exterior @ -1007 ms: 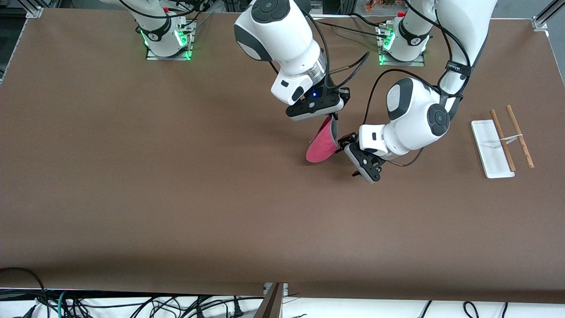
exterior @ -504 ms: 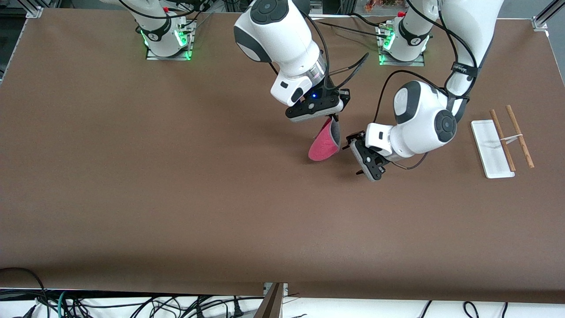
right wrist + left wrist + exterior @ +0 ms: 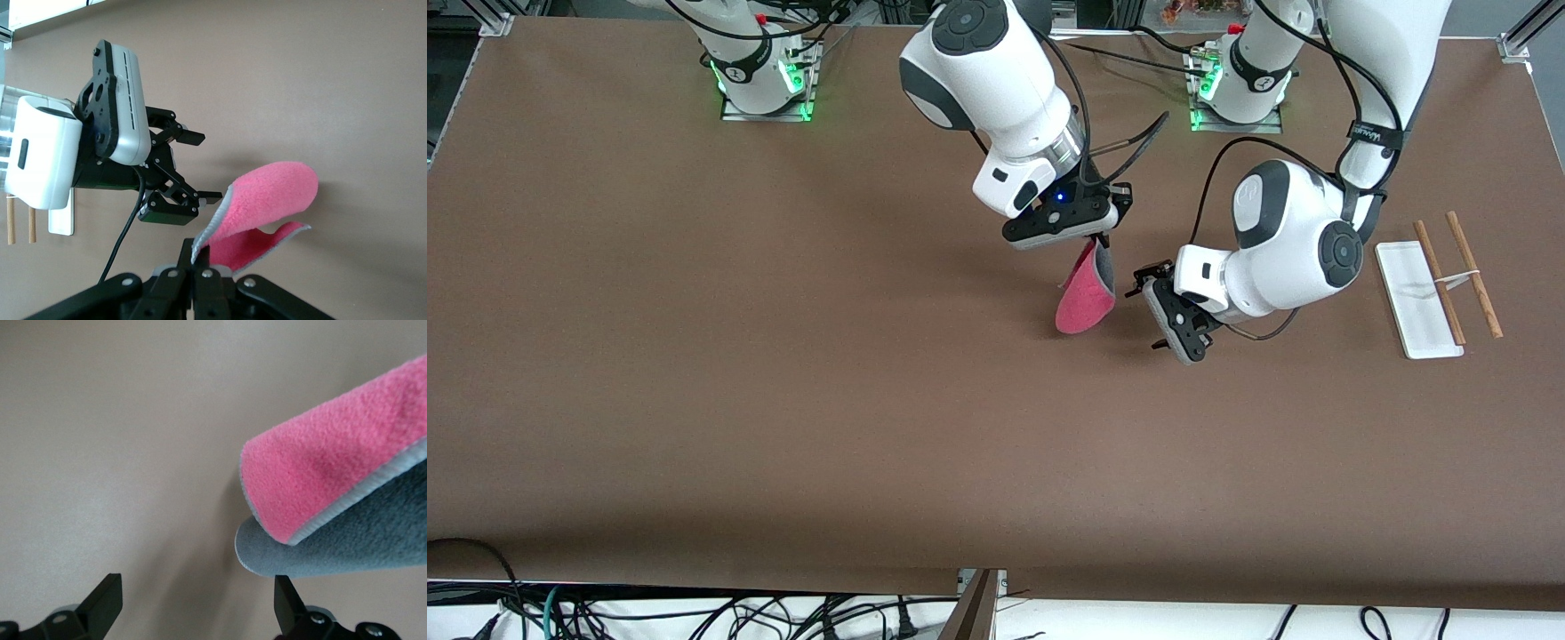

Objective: Pass towel and hang on rack
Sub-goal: 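Close the left gripper on the towel beside the right gripper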

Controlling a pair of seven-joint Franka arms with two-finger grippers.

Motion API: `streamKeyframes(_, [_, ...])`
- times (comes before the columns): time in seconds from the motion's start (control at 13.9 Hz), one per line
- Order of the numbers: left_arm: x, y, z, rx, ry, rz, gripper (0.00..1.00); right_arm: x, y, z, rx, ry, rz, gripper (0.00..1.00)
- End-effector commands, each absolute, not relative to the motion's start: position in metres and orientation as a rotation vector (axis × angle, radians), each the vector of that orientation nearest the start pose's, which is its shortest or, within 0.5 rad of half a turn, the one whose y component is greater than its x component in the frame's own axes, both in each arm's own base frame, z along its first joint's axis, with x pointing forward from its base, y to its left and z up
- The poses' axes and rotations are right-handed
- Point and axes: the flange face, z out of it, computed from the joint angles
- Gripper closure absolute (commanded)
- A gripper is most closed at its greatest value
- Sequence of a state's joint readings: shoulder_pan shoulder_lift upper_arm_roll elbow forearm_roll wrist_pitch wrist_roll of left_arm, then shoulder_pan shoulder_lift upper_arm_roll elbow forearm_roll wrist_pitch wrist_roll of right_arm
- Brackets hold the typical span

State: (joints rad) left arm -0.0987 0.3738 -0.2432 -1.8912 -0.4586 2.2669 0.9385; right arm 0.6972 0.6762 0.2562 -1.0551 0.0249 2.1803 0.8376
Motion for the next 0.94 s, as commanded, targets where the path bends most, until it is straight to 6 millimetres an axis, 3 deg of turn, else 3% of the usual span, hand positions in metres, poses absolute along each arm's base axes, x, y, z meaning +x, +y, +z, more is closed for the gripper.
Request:
streamKeyframes(0.0, [0.590,-0.224,0.326,-3.206,1.619,-0.261,0.00,0.505,0.595,0.502,-2.650,-0.024,-0.228,1.00])
streamKeyframes(0.14, [0.591,-0.226,0.324,-3.228,1.596,-0.278,0.00,0.505,0.595,0.502,-2.650,-0.026,-0.228,1.00])
streamKeyframes(0.43, [0.586,-0.250,0.322,-3.234,1.607,-0.323,0.00,0.505,0.595,0.502,-2.647,-0.034,-0.231,1.00])
streamKeyframes(0.86, [0.590,-0.257,0.317,-3.193,1.639,-0.377,0.00,0.505,0.596,0.497,-2.652,-0.042,-0.228,1.00])
